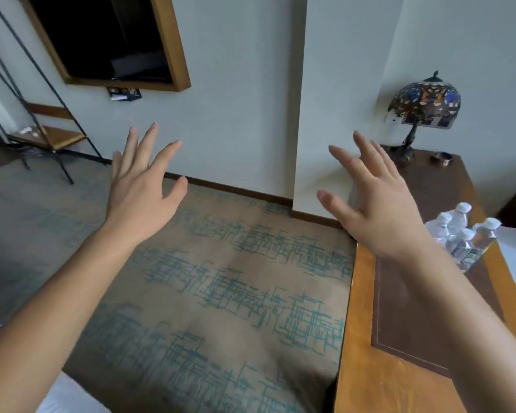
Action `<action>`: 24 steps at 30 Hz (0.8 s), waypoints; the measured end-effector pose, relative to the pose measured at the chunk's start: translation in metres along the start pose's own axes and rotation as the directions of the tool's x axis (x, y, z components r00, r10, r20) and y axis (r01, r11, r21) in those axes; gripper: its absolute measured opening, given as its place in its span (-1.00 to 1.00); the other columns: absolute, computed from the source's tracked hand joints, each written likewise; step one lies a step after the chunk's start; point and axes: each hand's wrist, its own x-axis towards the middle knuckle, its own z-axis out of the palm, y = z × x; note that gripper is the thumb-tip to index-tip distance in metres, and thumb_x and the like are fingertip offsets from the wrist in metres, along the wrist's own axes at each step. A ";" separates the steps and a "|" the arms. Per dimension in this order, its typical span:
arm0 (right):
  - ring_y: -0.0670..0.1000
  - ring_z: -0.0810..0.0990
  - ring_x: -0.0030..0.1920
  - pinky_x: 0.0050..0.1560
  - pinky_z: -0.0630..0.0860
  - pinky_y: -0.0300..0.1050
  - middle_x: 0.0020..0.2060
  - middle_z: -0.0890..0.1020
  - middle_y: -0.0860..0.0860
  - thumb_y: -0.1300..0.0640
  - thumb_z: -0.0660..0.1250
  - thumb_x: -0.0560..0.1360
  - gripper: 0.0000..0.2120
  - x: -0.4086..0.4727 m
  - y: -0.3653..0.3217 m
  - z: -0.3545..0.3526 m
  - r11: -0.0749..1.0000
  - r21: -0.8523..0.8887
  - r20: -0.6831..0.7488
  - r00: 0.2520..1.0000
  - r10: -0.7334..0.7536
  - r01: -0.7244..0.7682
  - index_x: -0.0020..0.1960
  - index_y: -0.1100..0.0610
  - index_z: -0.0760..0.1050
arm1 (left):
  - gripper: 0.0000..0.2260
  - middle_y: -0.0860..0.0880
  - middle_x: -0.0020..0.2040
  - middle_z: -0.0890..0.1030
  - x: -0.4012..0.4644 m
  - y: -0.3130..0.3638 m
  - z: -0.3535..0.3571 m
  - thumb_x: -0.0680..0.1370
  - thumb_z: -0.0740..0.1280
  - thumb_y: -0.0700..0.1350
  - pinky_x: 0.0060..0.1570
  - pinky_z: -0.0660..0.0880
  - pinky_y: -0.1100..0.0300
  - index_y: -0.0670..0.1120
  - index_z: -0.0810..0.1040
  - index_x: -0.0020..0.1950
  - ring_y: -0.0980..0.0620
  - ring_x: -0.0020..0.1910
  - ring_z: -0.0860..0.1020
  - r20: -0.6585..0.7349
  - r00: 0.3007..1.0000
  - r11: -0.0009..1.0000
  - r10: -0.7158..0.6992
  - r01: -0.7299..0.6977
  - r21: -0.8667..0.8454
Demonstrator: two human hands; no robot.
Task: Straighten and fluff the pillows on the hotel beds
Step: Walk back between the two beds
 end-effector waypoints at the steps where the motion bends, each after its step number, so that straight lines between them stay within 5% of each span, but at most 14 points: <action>1: 0.12 -0.02 0.66 0.59 0.12 0.23 0.66 0.06 0.01 -0.32 0.18 0.56 -0.34 0.012 0.000 0.005 1.000 0.019 0.006 1.000 -0.008 0.008 0.61 -0.13 0.20 | -0.48 0.05 0.70 -0.06 0.003 -0.009 0.003 0.67 0.23 0.08 0.62 -0.12 -0.17 0.07 0.24 0.63 -0.03 0.68 -0.18 0.003 1.000 0.999 -0.023 0.023 0.027; 11: 0.16 0.00 0.65 0.59 0.12 0.25 0.65 0.10 0.07 -0.33 0.13 0.59 -0.35 0.137 -0.026 0.104 0.985 0.063 0.079 0.983 -0.167 0.162 0.61 -0.12 0.20 | -0.47 0.04 0.70 -0.06 0.045 -0.110 0.032 0.67 0.22 0.12 0.61 -0.15 -0.19 0.08 0.24 0.63 -0.03 0.67 -0.20 -0.052 0.982 0.976 -0.183 0.188 0.106; 24: 0.10 -0.06 0.66 0.59 0.07 0.18 0.67 0.03 -0.03 -0.35 0.12 0.58 -0.35 0.326 -0.191 0.264 0.914 0.151 0.123 0.910 -0.396 0.377 0.61 -0.17 0.17 | -0.47 0.10 0.70 -0.08 0.122 -0.322 0.000 0.66 0.20 0.15 0.62 -0.11 -0.18 0.12 0.21 0.63 0.05 0.66 -0.23 -0.101 0.921 0.917 -0.377 0.386 0.095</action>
